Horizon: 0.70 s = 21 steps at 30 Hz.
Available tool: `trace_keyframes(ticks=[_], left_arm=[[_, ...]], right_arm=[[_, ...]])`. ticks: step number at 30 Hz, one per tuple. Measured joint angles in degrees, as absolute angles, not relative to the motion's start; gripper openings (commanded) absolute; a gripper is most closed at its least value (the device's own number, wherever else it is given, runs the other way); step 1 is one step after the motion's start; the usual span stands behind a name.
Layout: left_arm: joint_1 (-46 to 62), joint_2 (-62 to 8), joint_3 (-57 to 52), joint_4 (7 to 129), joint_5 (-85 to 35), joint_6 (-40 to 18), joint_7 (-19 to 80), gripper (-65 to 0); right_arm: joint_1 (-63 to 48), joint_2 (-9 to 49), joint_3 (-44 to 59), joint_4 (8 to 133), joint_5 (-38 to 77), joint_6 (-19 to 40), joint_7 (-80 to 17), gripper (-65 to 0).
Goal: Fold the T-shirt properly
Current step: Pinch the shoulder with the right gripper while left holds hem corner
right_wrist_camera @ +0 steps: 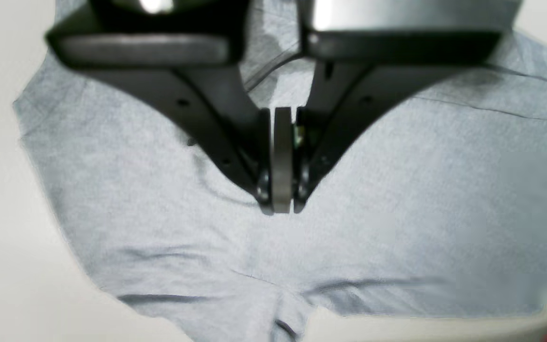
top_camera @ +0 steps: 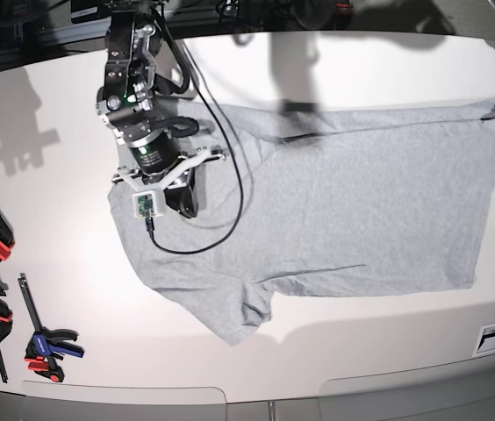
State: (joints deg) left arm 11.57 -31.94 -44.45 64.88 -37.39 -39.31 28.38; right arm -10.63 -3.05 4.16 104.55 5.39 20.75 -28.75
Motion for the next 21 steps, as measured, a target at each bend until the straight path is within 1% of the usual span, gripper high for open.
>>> trace_keyframes(ticks=[2, 6, 9, 12, 21], left_arm=[[11.60, -31.97, -42.46, 64.88, -35.64, -39.29, 28.47, -65.0], [11.62, -32.03, -36.45, 64.88, -31.92, -39.27, 28.32, -65.0], [11.55, -31.62, -34.54, 64.88, -31.20, -32.97, 27.00, -65.0], [11.70, -31.99, -34.46, 64.88, -27.99, -30.81, 26.63, -65.0], [11.70, -31.75, -34.44, 64.88, -27.16, -30.70, 26.59, -65.0]], right_arm=[[-10.66, -3.03, 4.19, 104.55, 3.07, 20.75, -29.87, -65.0], [-10.98, -3.03, 4.16, 104.55, 2.48, 20.75, -30.04, -65.0], [-12.64, -2.83, 4.16, 104.55, -0.54, 20.73, -30.35, -65.0], [-14.39, -1.91, 4.19, 104.55, -1.02, 20.21, -30.50, -65.0], [-16.82, -1.76, 4.16, 104.55, -1.08, 19.03, -30.50, -65.0]])
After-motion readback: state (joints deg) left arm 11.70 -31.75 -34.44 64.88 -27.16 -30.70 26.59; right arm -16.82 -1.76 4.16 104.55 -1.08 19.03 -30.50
